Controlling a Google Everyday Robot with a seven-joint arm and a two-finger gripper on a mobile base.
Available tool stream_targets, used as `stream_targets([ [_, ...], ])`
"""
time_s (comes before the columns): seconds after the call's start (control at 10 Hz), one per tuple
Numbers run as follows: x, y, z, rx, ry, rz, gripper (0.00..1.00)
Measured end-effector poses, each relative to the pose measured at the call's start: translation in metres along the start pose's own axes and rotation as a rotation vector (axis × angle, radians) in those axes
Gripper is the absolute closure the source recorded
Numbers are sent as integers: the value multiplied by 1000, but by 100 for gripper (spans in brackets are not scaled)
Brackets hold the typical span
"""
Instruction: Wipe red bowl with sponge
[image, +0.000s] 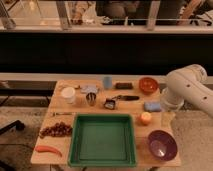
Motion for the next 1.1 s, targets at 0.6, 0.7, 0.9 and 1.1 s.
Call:
stream_targets([
  [0.6, 0, 0, 0, 0, 0, 0, 20],
  [0.7, 0, 0, 0, 0, 0, 0, 20],
  [0.9, 0, 0, 0, 0, 0, 0, 20],
  [1.1, 0, 0, 0, 0, 0, 0, 20],
])
